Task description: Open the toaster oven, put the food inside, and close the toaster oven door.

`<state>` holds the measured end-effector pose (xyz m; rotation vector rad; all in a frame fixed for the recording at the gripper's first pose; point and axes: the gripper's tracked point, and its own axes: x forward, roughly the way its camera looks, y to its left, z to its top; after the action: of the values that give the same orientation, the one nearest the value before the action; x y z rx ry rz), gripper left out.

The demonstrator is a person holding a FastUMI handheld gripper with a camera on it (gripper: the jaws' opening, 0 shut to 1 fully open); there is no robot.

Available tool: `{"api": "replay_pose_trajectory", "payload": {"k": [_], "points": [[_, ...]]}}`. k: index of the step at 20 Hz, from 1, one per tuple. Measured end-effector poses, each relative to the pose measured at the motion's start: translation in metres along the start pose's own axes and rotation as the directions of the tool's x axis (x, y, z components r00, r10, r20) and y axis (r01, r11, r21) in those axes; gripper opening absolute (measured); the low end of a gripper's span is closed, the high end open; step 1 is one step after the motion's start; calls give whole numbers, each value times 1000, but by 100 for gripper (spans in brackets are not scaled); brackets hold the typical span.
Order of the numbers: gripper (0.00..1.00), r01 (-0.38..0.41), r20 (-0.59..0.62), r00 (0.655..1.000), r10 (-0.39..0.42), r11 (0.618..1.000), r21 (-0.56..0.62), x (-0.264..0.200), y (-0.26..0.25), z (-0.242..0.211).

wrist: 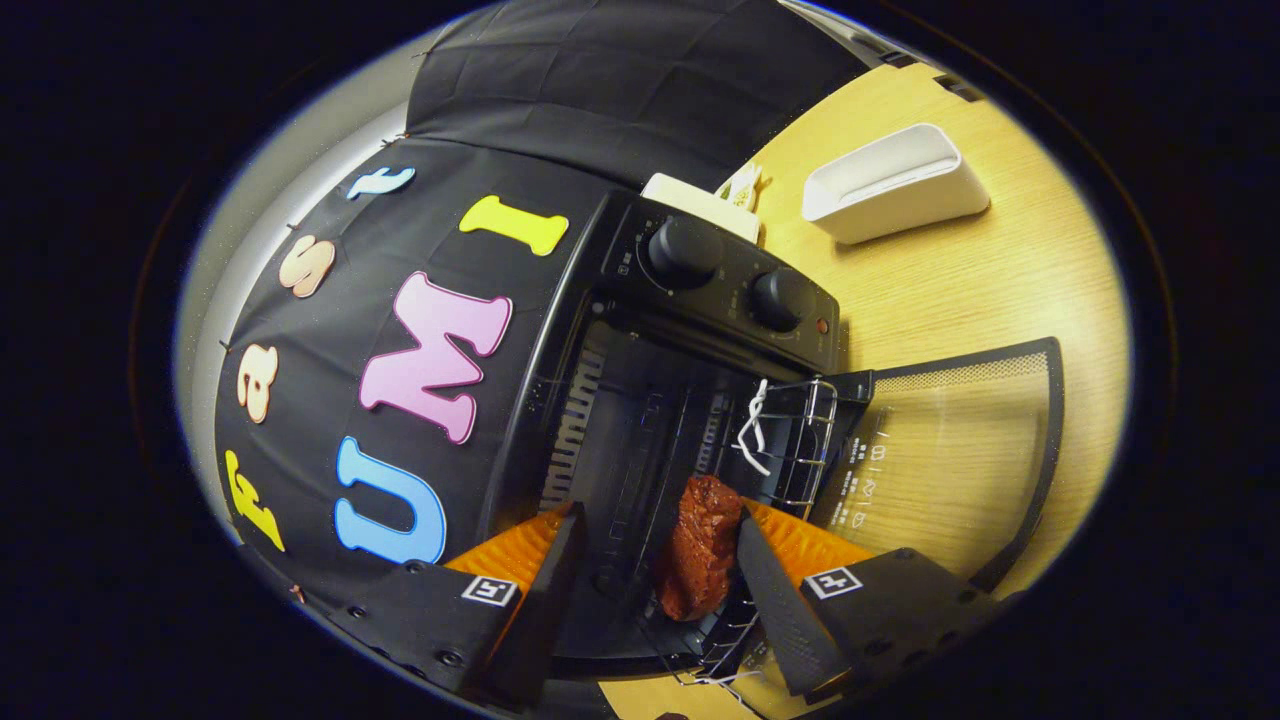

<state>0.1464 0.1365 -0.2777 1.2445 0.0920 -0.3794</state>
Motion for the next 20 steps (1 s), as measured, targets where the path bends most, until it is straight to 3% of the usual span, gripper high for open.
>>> {"api": "replay_pose_trajectory", "payload": {"k": [3,6,12,16,20], "points": [[96,20,61,998,-23,999,47,-9,-4,10],[97,40,113,992,-51,994,100,-16,-9,19],[96,2,157,987,-20,994,111,-41,-2,37],[97,-5,118,993,3,1000,20,-56,-1,37],[97,-40,10,999,42,980,-196,-82,8,28]]}}
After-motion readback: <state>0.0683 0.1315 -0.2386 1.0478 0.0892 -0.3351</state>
